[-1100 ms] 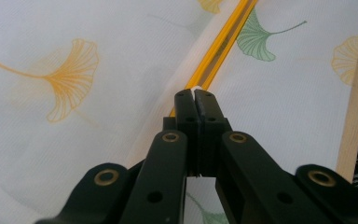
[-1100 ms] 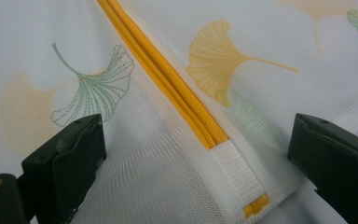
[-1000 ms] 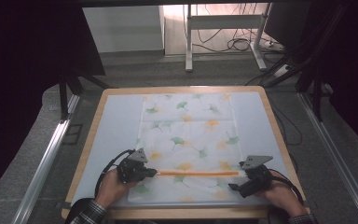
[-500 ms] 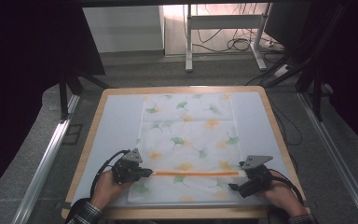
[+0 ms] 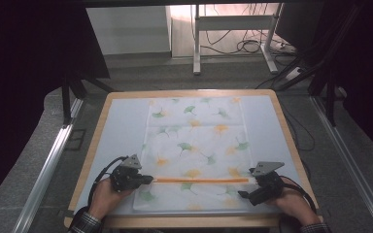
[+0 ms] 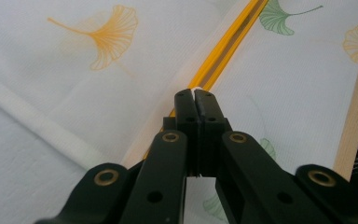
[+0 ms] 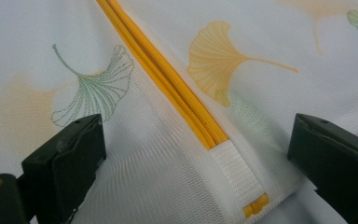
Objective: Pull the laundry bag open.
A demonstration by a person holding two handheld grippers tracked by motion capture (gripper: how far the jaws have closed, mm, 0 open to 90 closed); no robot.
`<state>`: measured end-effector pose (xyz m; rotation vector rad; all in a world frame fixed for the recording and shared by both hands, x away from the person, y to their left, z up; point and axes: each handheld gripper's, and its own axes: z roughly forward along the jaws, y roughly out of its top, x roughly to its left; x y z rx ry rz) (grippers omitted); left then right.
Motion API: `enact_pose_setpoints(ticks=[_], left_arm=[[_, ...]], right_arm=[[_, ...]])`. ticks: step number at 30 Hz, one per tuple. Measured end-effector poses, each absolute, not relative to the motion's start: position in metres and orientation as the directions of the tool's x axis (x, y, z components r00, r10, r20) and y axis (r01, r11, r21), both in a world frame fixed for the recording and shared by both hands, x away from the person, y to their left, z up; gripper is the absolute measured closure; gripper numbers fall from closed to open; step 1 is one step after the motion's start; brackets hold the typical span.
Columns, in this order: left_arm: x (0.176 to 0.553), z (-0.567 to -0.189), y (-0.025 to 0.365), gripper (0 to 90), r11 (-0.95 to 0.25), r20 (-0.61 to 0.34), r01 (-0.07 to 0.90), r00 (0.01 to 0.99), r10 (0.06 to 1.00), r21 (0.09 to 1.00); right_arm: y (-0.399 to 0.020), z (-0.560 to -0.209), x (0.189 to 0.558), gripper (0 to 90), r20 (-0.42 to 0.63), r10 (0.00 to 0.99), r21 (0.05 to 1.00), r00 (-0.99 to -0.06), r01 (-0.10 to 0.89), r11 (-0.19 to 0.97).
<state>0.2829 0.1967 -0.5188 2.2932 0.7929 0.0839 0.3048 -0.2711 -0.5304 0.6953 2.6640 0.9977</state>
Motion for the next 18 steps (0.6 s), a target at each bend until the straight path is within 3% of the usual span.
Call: enact_pose_setpoints(ticks=[18], left_arm=[[0.28,-0.519,0.21,90.0,-0.551,-0.157,0.535,0.794,0.588,0.641]], right_arm=[[-0.271,-0.53,0.305,4.0,-0.032,0.499,0.663,-0.866,0.355,0.659]])
